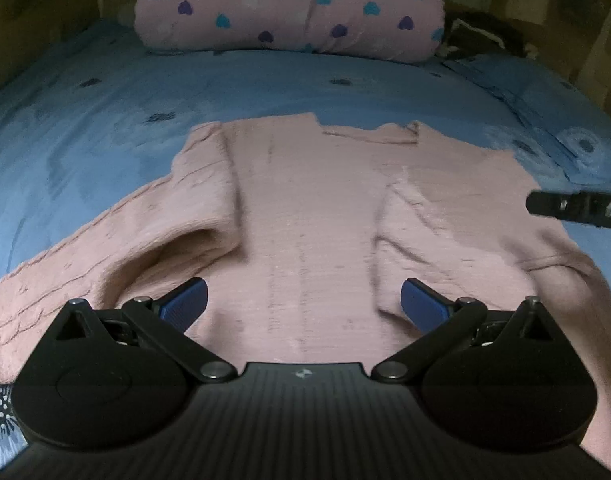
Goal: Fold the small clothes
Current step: 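Carry the sleeve across the cardigan body with the right tool, then open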
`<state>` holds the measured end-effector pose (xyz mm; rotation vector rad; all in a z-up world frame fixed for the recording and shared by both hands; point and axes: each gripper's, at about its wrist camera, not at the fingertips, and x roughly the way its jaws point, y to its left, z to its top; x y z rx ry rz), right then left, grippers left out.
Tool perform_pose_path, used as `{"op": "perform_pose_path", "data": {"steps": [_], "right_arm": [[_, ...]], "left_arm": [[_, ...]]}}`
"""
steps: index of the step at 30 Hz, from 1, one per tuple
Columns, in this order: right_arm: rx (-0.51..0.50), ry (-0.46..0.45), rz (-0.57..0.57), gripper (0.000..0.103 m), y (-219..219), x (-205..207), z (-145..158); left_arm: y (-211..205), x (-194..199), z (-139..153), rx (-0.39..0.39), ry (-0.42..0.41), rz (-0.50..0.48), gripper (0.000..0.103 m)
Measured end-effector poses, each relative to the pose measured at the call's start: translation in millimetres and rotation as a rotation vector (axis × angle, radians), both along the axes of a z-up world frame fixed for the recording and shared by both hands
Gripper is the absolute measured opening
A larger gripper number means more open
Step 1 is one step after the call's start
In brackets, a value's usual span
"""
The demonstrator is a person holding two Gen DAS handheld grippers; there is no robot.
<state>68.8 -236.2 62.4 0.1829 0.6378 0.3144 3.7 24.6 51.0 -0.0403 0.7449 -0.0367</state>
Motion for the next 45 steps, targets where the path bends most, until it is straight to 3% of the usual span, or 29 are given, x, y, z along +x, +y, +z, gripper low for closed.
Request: {"op": "perform_pose_path", "data": {"steps": [3, 9, 12, 14, 17, 19, 21, 25, 28, 33, 38, 43, 45], "right_arm": [[-0.078, -0.006, -0.078, 0.052, -22, -4, -8], [-0.046, 0.061, -0.132, 0.053, -53, 2, -13], [0.002, 0.069, -0.123, 0.052, -56, 0, -13], [-0.017, 0.064, -0.101, 0.052, -56, -3, -13], [-0.056, 0.048, -0.104, 0.052, -56, -4, -12], [-0.045, 0.054, -0.113, 0.052, -60, -2, -12], [-0.004, 0.073, -0.122, 0.052, -66, 0, -12], [0.065, 0.08, -0.126, 0.052, -77, -1, -10], [0.085, 0.08, -0.13, 0.052, -80, 0, -9], [0.079, 0.085, -0.126, 0.052, -80, 1, -10], [0.054, 0.088, -0.113, 0.052, -75, 1, -13], [0.033, 0.097, -0.109, 0.052, -71, 3, -15], [0.027, 0.101, -0.106, 0.052, -69, 4, -16]], "left_arm": [[-19, -6, 10, 0.012, -0.01, -0.028, 0.103], [-74, -24, 18, 0.056, -0.047, -0.115, 0.103], [-104, -28, 10, 0.087, -0.066, -0.151, 0.103], [-120, -27, 2, 0.129, -0.064, -0.171, 0.103], [-141, -24, -11, 0.203, -0.1, -0.206, 0.089], [-152, -22, -20, 0.268, -0.113, -0.231, 0.068], [-155, -17, -27, 0.271, -0.085, -0.257, 0.048], [-151, -16, -25, 0.231, -0.083, -0.247, 0.02], [-142, -19, -14, 0.225, -0.123, -0.21, 0.017], [-102, -17, 6, 0.281, -0.205, -0.094, 0.017], [-45, -2, 6, 0.294, -0.162, 0.049, 0.017], [-10, 14, -4, 0.39, -0.105, 0.155, 0.018], [2, 15, -2, 0.36, -0.088, 0.163, 0.018]]}}
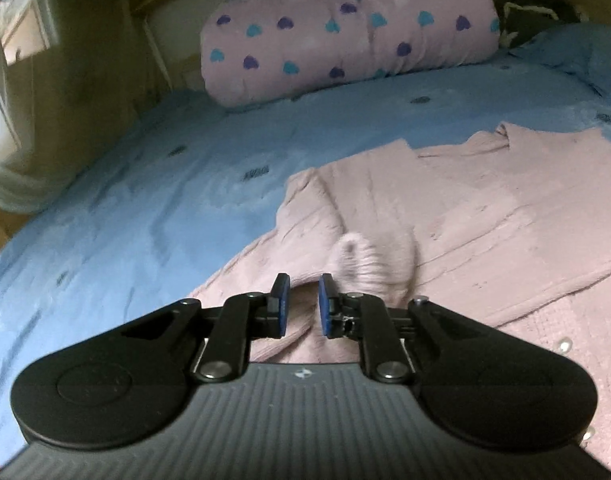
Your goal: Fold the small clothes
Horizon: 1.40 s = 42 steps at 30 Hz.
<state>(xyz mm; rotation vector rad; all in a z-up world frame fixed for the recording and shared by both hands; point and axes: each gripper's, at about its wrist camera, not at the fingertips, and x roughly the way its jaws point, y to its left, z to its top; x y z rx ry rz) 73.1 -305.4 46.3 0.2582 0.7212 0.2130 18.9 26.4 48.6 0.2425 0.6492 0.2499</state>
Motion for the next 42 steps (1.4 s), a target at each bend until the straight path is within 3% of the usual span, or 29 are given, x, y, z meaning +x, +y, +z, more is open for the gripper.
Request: {"op": "perform_pose_path", "data": {"steps": [3, 7, 9, 13, 18, 21, 29, 31, 36, 42], "right_arm": [[-0.013, 0.006, 0.009, 0.052, 3, 1, -1], [-0.02, 0.011, 0.015, 0.052, 3, 1, -3], [-0.021, 0.012, 0.013, 0.052, 4, 1, -3], [-0.023, 0.013, 0.015, 0.052, 4, 0, -3], [-0.042, 0.016, 0.028, 0.052, 9, -1, -5], [-0.059, 0.01, 0.04, 0.052, 12, -2, -6], [-0.102, -0.001, 0.095, 0.052, 26, -9, -9], [-0.098, -0.013, 0.142, 0.052, 33, -15, -7], [-0.084, -0.016, 0.163, 0.052, 53, -25, -6], [-0.079, 0.016, 0.188, 0.052, 84, -37, -6]], "left_arm": [[12, -1, 6, -0.044, 0.008, 0.007, 0.021], [23, -17, 16, -0.094, -0.007, 0.045, 0.051], [25, -27, 24, -0.122, -0.029, 0.022, 0.057], [19, -33, 23, -0.08, -0.008, -0.001, 0.07], [18, -25, 6, 0.077, 0.011, -0.004, 0.071], [28, -22, 6, 0.092, 0.003, 0.013, 0.071], [84, -26, 18, 0.009, -0.038, 0.045, 0.076], [98, -23, 17, -0.026, -0.037, 0.043, 0.082], [130, 4, -2, -0.118, 0.055, 0.044, 0.084], [156, 24, -23, -0.205, 0.07, 0.043, 0.085]]}}
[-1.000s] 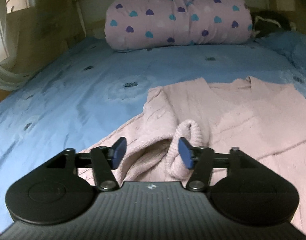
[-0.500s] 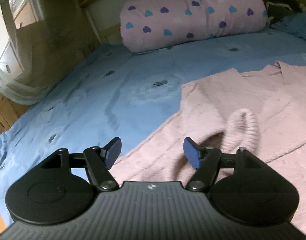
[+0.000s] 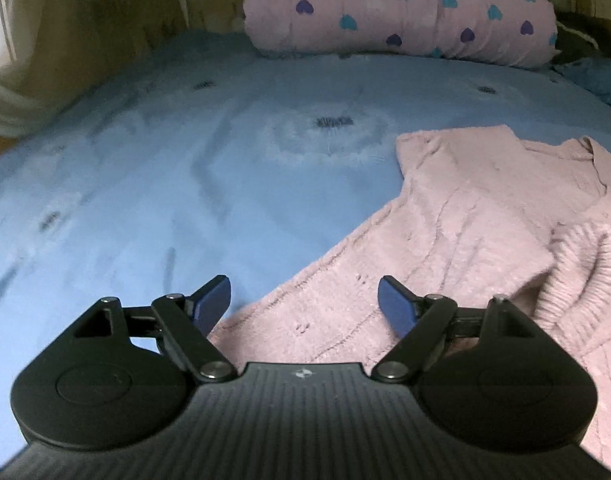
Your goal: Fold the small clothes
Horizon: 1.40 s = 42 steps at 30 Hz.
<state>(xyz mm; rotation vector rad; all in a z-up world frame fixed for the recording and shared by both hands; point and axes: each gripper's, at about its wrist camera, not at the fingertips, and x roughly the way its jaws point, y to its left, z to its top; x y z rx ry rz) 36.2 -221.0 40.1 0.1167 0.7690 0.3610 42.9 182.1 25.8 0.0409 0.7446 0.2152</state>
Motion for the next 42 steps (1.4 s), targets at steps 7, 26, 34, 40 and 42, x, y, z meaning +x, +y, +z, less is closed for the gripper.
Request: {"op": "perform_pose_path", "data": {"steps": [7, 26, 34, 40, 42], "right_arm": [[-0.016, 0.025, -0.034, 0.052, 16, -13, 5], [-0.037, 0.059, -0.065, 0.052, 39, -27, 9], [-0.026, 0.022, -0.024, 0.052, 53, -31, 16], [-0.014, -0.002, 0.023, 0.052, 70, -27, 17], [-0.009, -0.014, 0.043, 0.052, 78, -26, 17]], "left_arm": [[18, 7, -13, -0.116, 0.05, -0.072, 0.092], [11, 6, -3, -0.171, -0.001, -0.081, 0.012], [14, -2, 26, 0.074, -0.134, 0.041, 0.011], [38, 1, 31, 0.168, -0.152, 0.175, 0.011], [48, 0, 30, 0.164, -0.147, 0.21, 0.011]]}}
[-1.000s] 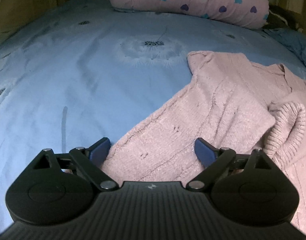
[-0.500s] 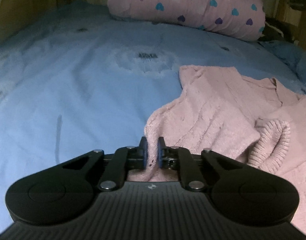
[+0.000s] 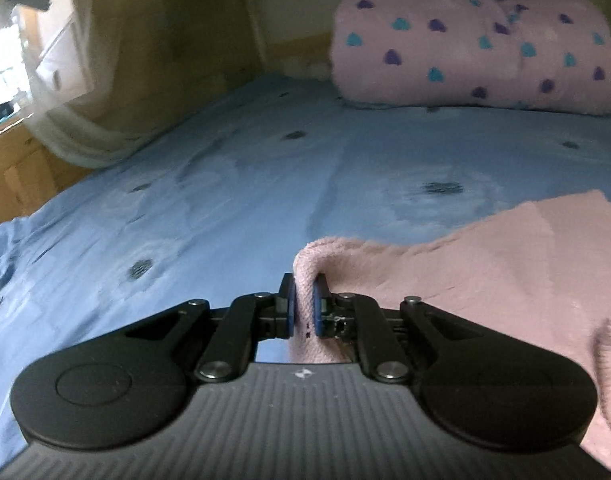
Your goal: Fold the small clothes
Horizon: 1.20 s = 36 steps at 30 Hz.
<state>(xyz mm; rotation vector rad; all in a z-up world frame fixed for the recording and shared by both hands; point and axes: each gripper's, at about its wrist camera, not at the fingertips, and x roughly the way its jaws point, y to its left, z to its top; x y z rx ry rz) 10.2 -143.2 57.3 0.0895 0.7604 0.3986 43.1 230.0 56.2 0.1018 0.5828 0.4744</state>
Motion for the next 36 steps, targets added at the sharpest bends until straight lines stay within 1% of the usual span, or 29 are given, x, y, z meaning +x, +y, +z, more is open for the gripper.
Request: {"op": "perform_pose_path", "data": {"steps": [2, 4, 5, 9, 14, 15, 17, 18, 19, 20, 22, 23, 24, 25, 26, 28, 29, 30, 33, 34, 35, 36], "right_arm": [[0.002, -0.011, 0.023, 0.052, 8, 2, 1], [0.006, -0.024, 0.052, 0.052, 19, 4, 2], [0.007, -0.029, 0.067, 0.052, 25, 5, 2], [-0.007, -0.043, 0.144, 0.052, 55, 14, 2], [-0.018, -0.037, 0.209, 0.052, 100, 30, -7], [-0.024, -0.033, 0.214, 0.052, 108, 33, -9], [-0.059, -0.035, 0.203, 0.052, 125, 41, -15], [-0.083, -0.036, 0.195, 0.052, 132, 44, -18], [-0.101, -0.033, 0.183, 0.053, 137, 48, -22], [-0.106, -0.027, 0.175, 0.05, 140, 51, -25], [-0.135, -0.036, 0.151, 0.026, 144, 55, -28], [-0.154, -0.052, 0.144, 0.023, 146, 57, -25], [-0.127, -0.051, 0.139, 0.014, 145, 59, -21], [-0.068, -0.051, 0.126, 0.013, 141, 62, -14], [-0.029, -0.062, 0.109, 0.012, 139, 64, -7], [0.023, -0.11, 0.084, 0.012, 140, 66, 4], [0.036, -0.119, 0.088, 0.012, 143, 68, 5], [0.043, -0.104, 0.108, 0.012, 148, 72, 4], [0.095, 0.006, 0.189, 0.011, 158, 84, -13], [0.109, 0.03, 0.206, 0.013, 159, 85, -17], [0.123, 0.041, 0.207, 0.013, 159, 83, -19], [0.132, 0.032, 0.203, 0.014, 157, 80, -18]], "left_arm": [[8, 1, 0, -0.003, 0.003, 0.025, 0.011], [14, -1, 0, -0.024, 0.006, 0.023, 0.011], [13, -1, 0, -0.021, 0.012, 0.017, 0.011], [3, 2, -2, 0.039, 0.034, 0.006, 0.012], [-9, 3, -3, 0.059, 0.044, -0.009, 0.015], [-10, 3, -3, 0.064, 0.049, -0.014, 0.018], [-11, 4, -3, 0.068, 0.056, -0.011, 0.029], [-10, 3, -4, 0.067, 0.054, -0.006, 0.04], [-8, 3, -3, 0.067, 0.051, 0.0, 0.048], [-6, 2, -2, 0.066, 0.045, 0.01, 0.05], [0, 0, 1, 0.052, 0.029, 0.033, 0.053], [3, -2, 3, 0.036, 0.019, 0.04, 0.054], [6, -4, 5, 0.014, 0.009, 0.045, 0.055], [8, -5, 7, -0.007, 0.0, 0.049, 0.056], [10, -6, 8, -0.026, -0.011, 0.054, 0.056], [11, -8, 11, -0.049, -0.027, 0.062, 0.057], [9, -8, 12, -0.049, -0.031, 0.061, 0.057], [7, -8, 12, -0.043, -0.032, 0.055, 0.058], [-4, -9, 14, -0.023, -0.032, 0.014, 0.058], [-8, -10, 14, -0.025, -0.032, -0.005, 0.059], [-12, -10, 15, -0.031, -0.033, -0.026, 0.059], [-17, -11, 16, -0.04, -0.036, -0.052, 0.059]]}}
